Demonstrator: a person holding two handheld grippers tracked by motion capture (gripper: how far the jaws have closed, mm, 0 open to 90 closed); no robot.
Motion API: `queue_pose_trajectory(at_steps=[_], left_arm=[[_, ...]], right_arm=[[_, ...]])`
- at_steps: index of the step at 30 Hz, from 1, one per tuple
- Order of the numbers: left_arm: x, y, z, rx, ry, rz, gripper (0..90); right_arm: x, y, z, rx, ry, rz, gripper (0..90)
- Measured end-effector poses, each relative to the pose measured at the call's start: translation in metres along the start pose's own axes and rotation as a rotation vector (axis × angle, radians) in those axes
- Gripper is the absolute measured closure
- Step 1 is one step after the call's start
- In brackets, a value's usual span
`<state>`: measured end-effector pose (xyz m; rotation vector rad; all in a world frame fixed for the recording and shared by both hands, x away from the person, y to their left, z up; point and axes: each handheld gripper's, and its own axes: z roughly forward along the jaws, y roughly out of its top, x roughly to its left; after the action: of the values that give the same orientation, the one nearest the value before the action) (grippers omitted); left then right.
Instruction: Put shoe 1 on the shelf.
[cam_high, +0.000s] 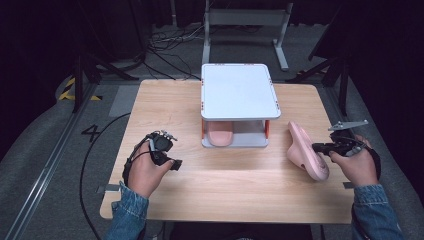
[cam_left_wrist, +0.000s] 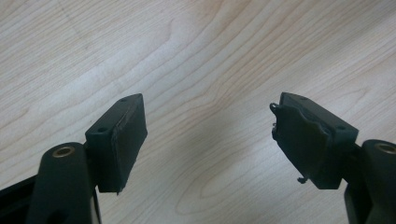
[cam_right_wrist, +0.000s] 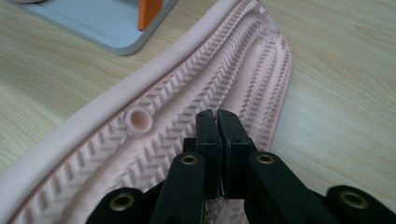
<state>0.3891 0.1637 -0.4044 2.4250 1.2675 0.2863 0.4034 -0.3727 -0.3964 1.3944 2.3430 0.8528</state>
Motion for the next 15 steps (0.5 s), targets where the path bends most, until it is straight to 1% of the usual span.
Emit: queue_pose_trajectory(at_steps=[1,4,5,7,9,10,13,15], left_arm=[[-0.001,0.002,0.001,0.002,-0.005,0.003,25.7],[-0.002,0.006,0.003,0.001,-0.008,0.013,25.7],[-0.002,0.006,0.003,0.001,-0.008,0.013,25.8],[-0.002,0.009,0.005,0.003,-0.011,0.019,26.0],[-0.003,0.012,0.006,0.001,-0.013,0.023,26.0],[-0.004,0.013,0.006,0.0,-0.016,0.026,26.0],[-0.006,0.017,0.008,0.002,-0.02,0.036,26.0],[-0.007,0.019,0.01,0.004,-0.023,0.045,26.0]], right_arm=[[-0.003,-0.003,-0.001,0.004,-0.001,0.014,88.0],[-0.009,-0.009,-0.002,0.005,-0.017,0.029,87.3],[-0.009,-0.009,-0.002,0.005,-0.017,0.029,87.3],[-0.013,-0.014,-0.004,0.013,-0.027,0.046,86.7],[-0.018,-0.022,-0.004,0.032,-0.039,0.068,86.0],[-0.018,-0.022,-0.004,0.032,-0.039,0.068,86.0],[-0.023,-0.03,-0.003,0.053,-0.054,0.09,85.6],[-0.026,-0.034,-0.003,0.055,-0.05,0.107,84.0]])
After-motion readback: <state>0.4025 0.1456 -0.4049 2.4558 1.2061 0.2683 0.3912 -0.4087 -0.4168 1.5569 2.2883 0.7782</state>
